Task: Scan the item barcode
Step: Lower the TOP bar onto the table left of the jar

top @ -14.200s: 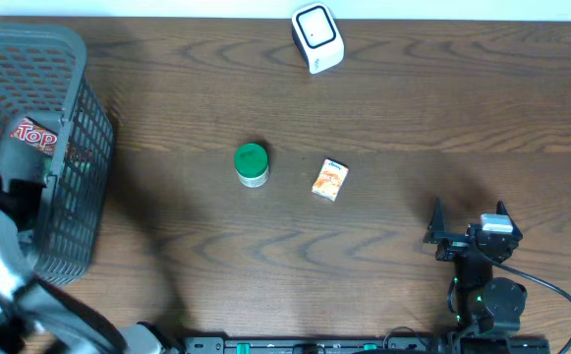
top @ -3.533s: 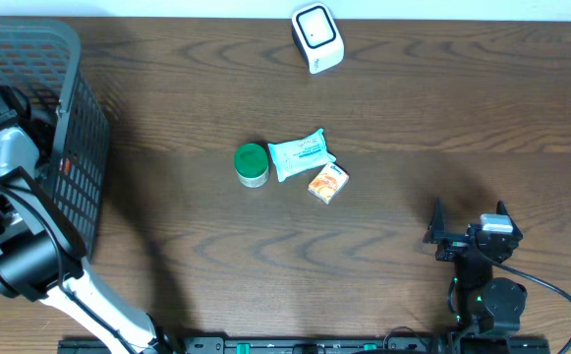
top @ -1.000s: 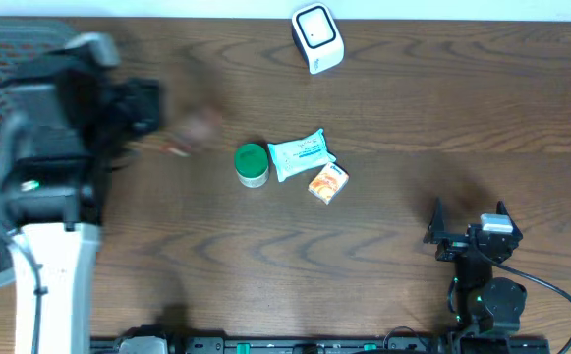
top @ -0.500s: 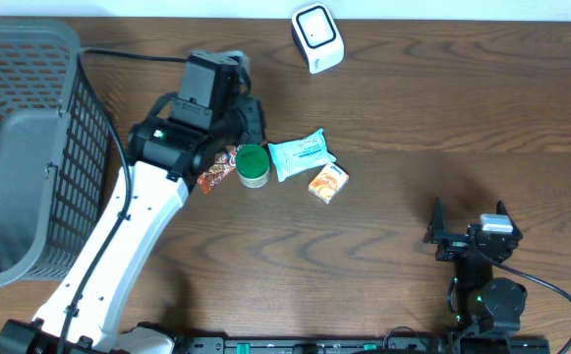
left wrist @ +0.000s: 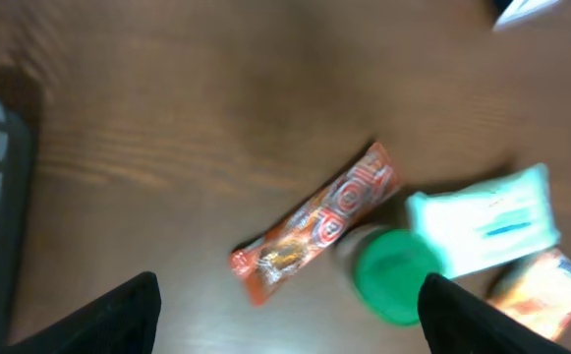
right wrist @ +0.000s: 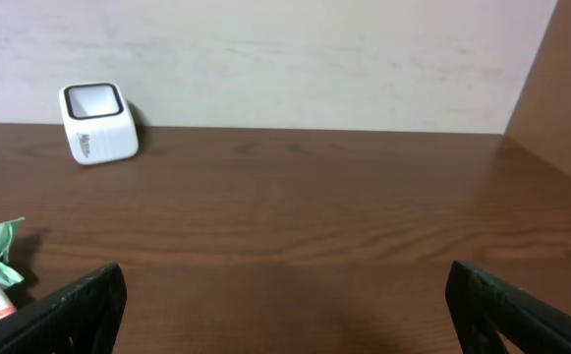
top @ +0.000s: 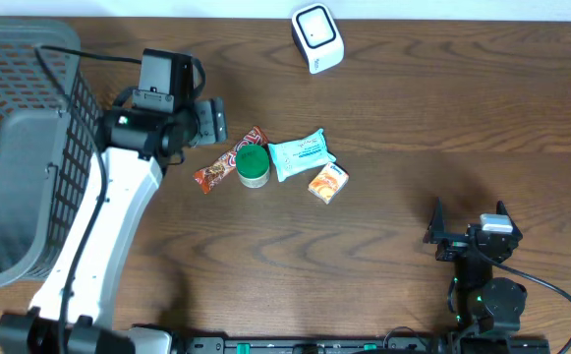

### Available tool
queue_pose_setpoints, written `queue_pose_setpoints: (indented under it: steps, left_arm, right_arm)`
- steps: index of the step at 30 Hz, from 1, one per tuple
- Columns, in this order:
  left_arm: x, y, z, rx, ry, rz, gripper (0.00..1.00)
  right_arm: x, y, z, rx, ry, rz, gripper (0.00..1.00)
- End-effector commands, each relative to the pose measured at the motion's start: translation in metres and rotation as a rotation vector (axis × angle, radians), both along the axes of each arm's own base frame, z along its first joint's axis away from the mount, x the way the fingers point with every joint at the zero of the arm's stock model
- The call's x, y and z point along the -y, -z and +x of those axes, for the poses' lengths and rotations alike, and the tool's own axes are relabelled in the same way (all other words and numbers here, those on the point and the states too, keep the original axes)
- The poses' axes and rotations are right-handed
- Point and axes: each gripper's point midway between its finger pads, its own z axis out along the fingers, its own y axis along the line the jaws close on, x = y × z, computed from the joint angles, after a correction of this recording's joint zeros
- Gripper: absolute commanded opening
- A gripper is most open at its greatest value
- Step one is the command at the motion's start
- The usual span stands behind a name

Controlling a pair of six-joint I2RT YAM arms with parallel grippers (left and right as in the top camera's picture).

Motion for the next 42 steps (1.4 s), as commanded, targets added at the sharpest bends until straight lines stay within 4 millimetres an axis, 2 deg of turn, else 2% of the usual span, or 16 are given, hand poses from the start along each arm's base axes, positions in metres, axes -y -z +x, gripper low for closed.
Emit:
queue_pose_setpoints:
  steps: [1, 6, 12, 17, 22, 27, 28, 30, 35, 38, 42]
  left_arm:
    - [-0.017, 0.034, -0.002, -0.119, 0.124, 0.125, 0.84]
    - [-0.023, 0.072, -0.010, -0.230, 0.245, 0.187, 0.84]
    - [-0.001, 0.114, -0.019, -0.339, 0.423, 0.112, 0.84]
    - [0.001, 0.150, -0.018, -0.415, 0.459, 0.102, 0.84]
    - [0.001, 0.178, -0.018, -0.474, 0.465, 0.098, 0.84]
    - [0.001, 0.192, -0.017, -0.492, 0.466, 0.095, 0.81]
    - [0.001, 0.194, -0.017, -0.497, 0.466, 0.095, 0.78]
    - [0.001, 0.196, -0.018, -0.503, 0.466, 0.095, 0.62]
    - [0.001, 0.197, -0.017, -0.500, 0.465, 0.095, 0.39]
    - [0.001, 0.197, -0.017, -0.501, 0.465, 0.095, 0.29]
    - [0.001, 0.197, -0.017, -0.501, 0.465, 0.095, 0.08]
  right_arm:
    - [-0.001, 0.001, 0.000, -0.001, -0.004, -0.008, 0.99]
    - [-0.001, 0.001, 0.000, -0.001, -0.004, -0.007, 0.99]
    - [-0.001, 0.001, 0.000, -0.001, -0.004, -0.007, 0.99]
    - [-0.001, 0.001, 0.000, -0.001, -0.004, -0.008, 0.99]
    - [-0.001, 0.001, 0.000, -0.001, -0.004, -0.007, 0.99]
    - [-0.001, 0.001, 0.000, -0.001, -0.004, -0.008, 0.99]
    - [-0.001, 0.001, 0.000, -0.001, -0.004, -0.007, 0.99]
    - [-0.001, 0.001, 0.000, -0.001, -0.004, -0.007, 0.99]
    - [-0.001, 0.001, 0.000, -0.001, -0.004, -0.007, 0.99]
    - [-0.001, 0.001, 0.000, -0.001, -0.004, -0.007, 0.99]
    - [-0.001, 0.001, 0.000, -0.001, -0.004, -0.008, 0.99]
